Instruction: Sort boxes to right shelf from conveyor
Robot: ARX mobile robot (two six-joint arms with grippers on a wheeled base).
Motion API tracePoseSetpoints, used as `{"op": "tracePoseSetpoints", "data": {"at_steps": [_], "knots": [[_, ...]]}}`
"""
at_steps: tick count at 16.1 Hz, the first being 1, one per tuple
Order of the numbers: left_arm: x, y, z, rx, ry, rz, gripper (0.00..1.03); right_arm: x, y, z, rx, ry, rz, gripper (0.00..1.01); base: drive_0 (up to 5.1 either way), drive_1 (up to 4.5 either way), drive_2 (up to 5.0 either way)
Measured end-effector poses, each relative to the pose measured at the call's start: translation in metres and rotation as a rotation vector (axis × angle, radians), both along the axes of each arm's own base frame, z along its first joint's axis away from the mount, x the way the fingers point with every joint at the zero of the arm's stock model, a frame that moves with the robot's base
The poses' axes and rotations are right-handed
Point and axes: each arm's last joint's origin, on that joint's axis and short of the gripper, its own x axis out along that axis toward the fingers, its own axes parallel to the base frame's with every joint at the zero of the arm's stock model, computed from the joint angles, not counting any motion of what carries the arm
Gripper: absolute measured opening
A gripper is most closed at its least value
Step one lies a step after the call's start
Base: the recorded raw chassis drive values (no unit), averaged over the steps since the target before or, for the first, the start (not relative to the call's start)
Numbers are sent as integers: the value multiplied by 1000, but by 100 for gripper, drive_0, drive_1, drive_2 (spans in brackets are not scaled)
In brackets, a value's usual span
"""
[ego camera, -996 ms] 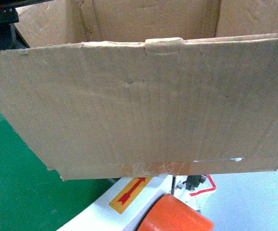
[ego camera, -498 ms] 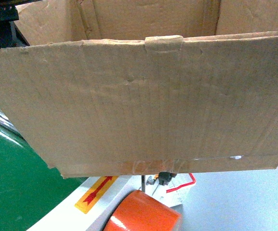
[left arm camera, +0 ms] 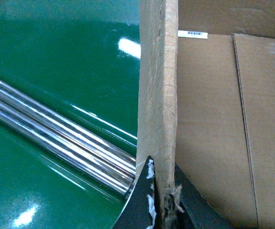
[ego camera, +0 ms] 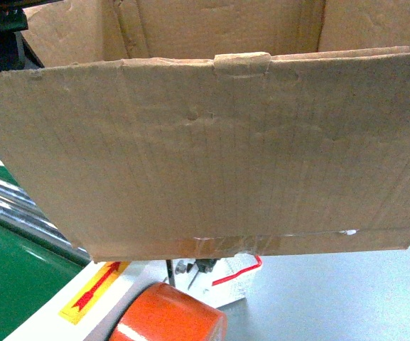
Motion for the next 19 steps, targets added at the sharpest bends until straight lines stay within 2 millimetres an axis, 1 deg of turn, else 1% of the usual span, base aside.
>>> {"op": "tracePoseSetpoints", "data": {"at_steps": [19], "knots": [[0, 0, 0, 0, 0, 0, 2, 0, 0, 0, 0, 0, 0, 2, -109, -109, -109]]}}
